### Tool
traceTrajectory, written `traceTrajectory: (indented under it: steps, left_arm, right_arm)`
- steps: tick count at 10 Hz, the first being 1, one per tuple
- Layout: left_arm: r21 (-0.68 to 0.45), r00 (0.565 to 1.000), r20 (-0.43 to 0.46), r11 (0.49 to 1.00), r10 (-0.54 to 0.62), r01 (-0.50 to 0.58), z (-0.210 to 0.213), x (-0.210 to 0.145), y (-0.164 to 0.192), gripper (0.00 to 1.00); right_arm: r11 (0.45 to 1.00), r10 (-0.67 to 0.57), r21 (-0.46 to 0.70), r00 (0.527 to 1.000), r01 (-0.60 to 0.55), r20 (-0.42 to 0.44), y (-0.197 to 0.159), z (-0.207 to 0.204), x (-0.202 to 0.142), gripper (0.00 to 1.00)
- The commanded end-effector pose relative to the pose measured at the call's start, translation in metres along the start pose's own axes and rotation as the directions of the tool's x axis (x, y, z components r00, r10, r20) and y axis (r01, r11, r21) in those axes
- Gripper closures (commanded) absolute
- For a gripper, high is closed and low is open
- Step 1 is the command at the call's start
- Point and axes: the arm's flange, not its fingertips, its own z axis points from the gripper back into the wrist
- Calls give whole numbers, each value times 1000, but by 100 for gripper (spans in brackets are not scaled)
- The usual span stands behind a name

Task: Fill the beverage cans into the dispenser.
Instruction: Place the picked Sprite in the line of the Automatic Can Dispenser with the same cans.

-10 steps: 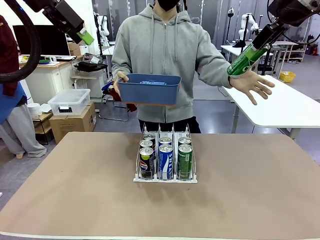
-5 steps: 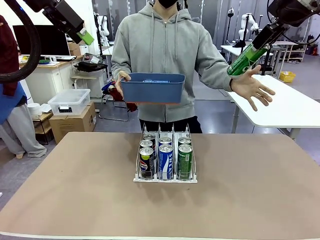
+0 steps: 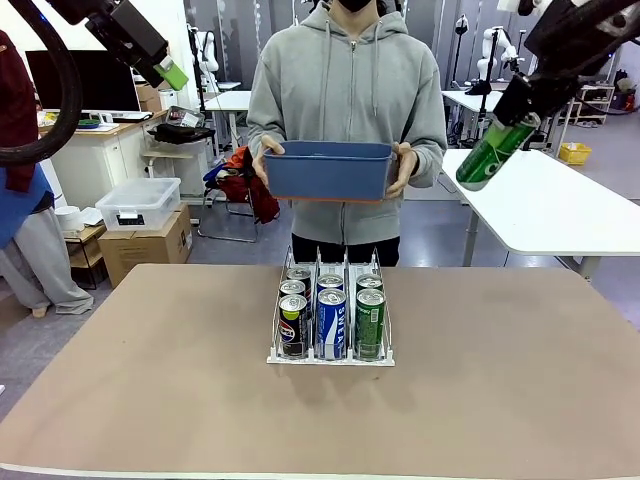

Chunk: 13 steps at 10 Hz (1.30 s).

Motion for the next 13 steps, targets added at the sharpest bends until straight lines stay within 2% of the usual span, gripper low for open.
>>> traceTrajectory:
  steps: [1,3,5,8,9,10,11,13]
  left_arm:
    - [-16,1000,0,1000,1,-1,1,-2,1,0]
    - [-16,1000,0,1000,1,-1,1,-2,1,0]
    - [-16,1000,0,1000,1,-1,1,-2,1,0]
    - [-16,1000,0,1000,1,-1,1,-2,1,0]
    - [-16,1000,0,1000,1,-1,1,-2,1,0]
    - [-16,1000,0,1000,1,-1,1,-2,1,0]
    - [-16,1000,0,1000,1,-1,1,-2,1,0]
    - [-16,1000,0,1000,1,-1,1,-2,1,0]
  right_arm:
    - [998,-35,-55,999,34,-10,26,-1,-33,42]
    - [1000,-10,-21,1000,9,-16,44,-18,-61,42]
    - [994,67,84,998,-65,-15,61,-44,-79,42]
    - [948,193,273,977,-162,-93,78,-65,-86,42]
    - [939,211,295,973,-176,-91,81,-72,-83,42]
    - [935,200,309,978,-174,-53,88,-80,-79,42]
    - [958,184,239,978,-156,-101,89,-75,-89,42]
    - [958,184,239,978,-156,-101,89,-75,-89,42]
